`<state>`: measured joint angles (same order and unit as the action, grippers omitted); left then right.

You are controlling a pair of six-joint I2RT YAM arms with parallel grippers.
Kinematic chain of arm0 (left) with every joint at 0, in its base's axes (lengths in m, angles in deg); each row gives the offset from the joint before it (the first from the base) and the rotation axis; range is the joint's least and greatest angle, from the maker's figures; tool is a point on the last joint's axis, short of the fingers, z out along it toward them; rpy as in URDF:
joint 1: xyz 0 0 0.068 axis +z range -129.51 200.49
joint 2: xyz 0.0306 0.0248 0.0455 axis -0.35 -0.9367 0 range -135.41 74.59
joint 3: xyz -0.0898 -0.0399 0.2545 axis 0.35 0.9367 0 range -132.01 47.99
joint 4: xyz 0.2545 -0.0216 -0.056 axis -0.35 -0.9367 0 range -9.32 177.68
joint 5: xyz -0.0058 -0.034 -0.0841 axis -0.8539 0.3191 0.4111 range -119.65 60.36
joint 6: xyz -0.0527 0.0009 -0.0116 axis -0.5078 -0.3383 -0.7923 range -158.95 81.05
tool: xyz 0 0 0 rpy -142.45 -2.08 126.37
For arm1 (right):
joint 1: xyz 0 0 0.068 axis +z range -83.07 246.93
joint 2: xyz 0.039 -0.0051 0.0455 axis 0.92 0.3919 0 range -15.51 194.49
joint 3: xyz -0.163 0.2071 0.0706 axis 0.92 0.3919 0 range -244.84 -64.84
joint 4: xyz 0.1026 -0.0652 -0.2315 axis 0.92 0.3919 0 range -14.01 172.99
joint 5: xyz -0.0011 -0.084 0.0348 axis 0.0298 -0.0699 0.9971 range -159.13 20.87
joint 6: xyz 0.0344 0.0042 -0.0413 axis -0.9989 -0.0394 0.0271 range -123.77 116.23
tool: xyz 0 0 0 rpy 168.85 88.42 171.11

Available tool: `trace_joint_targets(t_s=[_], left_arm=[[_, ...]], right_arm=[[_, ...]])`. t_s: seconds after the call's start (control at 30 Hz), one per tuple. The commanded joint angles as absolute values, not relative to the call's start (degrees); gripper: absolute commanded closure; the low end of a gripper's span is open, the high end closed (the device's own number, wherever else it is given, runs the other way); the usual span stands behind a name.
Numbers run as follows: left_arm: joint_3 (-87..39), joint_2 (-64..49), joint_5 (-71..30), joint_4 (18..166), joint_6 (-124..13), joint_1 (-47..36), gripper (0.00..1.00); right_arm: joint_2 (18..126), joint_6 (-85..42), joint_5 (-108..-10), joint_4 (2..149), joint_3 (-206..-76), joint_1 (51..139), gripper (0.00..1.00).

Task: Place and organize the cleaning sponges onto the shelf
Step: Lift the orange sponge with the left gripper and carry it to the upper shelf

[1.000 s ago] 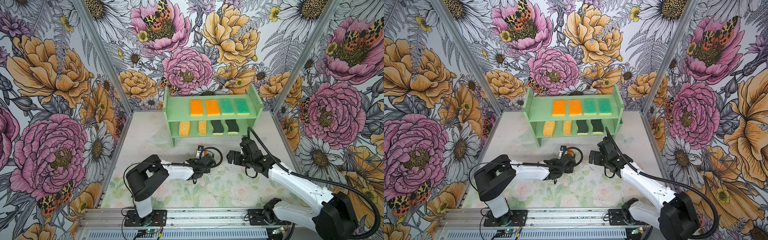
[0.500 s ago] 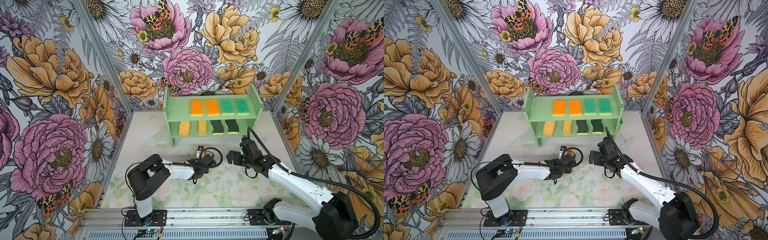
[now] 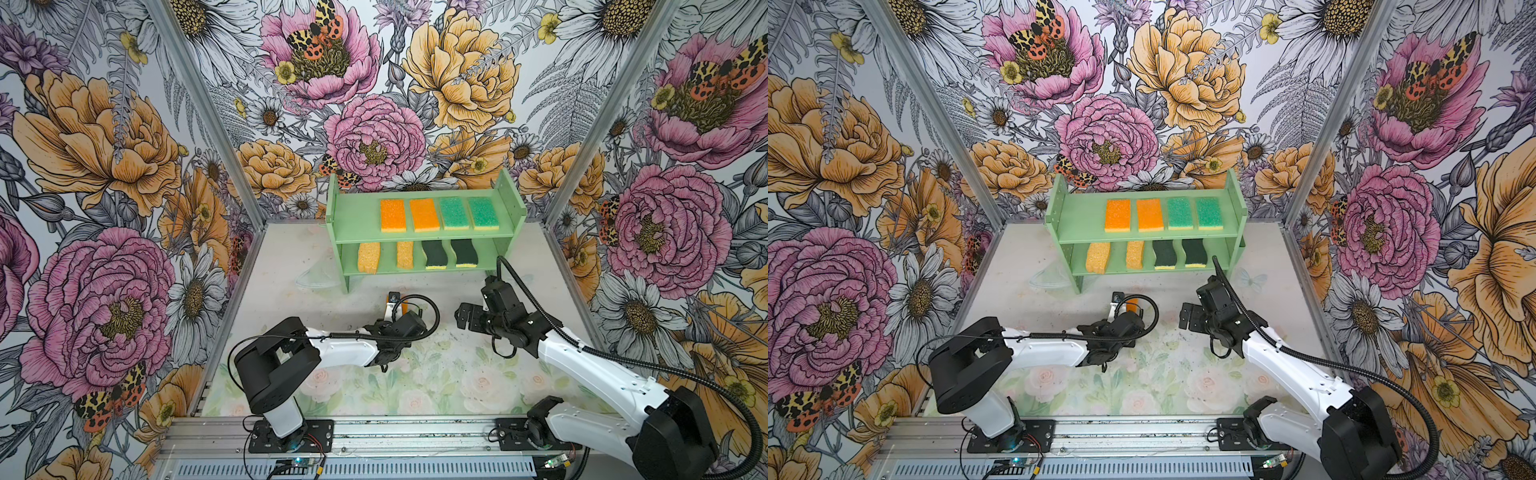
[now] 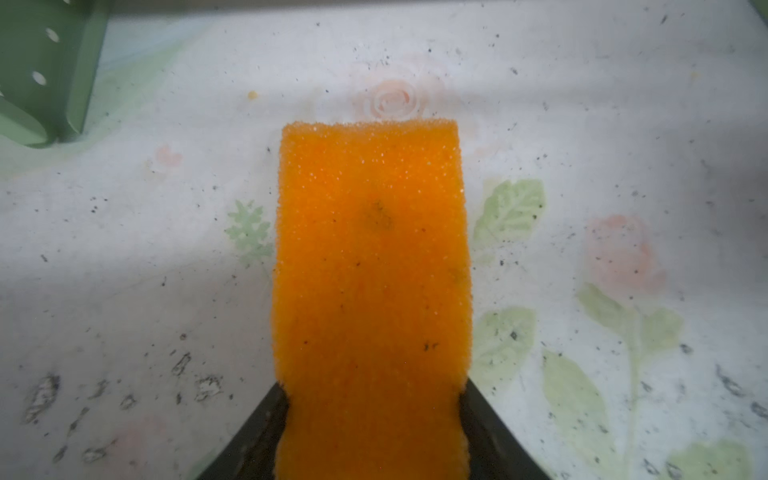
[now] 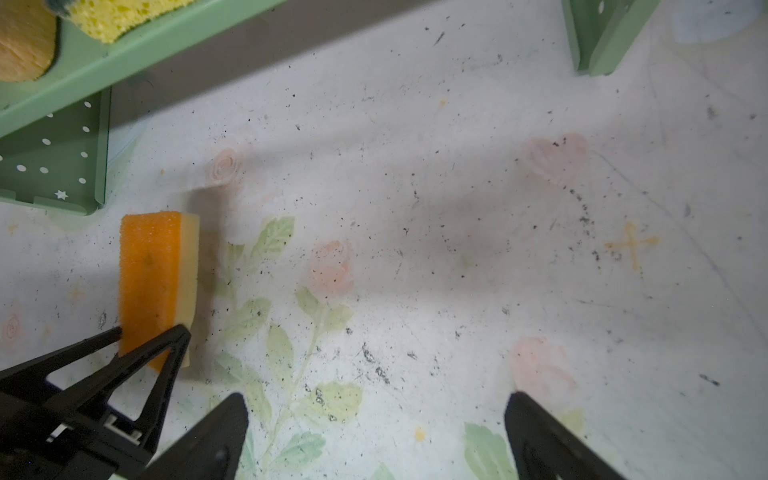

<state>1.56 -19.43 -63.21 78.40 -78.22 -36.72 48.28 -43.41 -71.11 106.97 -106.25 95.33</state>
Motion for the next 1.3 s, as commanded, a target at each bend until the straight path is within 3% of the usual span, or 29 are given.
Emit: trace_joint_targets(t_s=[0.0, 0.47, 0.73, 1.27], left_arm=[[1.08, -14.99, -68.05, 76.74, -77.66, -37.82, 0.44], [-3.79, -2.33, -70.91, 65.59, -71.28, -37.98, 0.42], [-7.15, 2.59, -64.6, 63.07, -66.55, -33.67, 0.4], [-14.24, 9.64, -63.51, 60.39, -57.7, -29.45, 0.4]], right_arm=[[47.33, -43.92, -70.99, 106.66, -106.03, 95.05, 0.01], [47.67, -43.67, -71.07, 106.64, -105.91, 94.88, 0.01], [48.29, -43.59, -70.74, 106.66, -106.09, 94.79, 0.01], [48.33, -43.97, -70.69, 106.58, -106.17, 94.7, 0.01]])
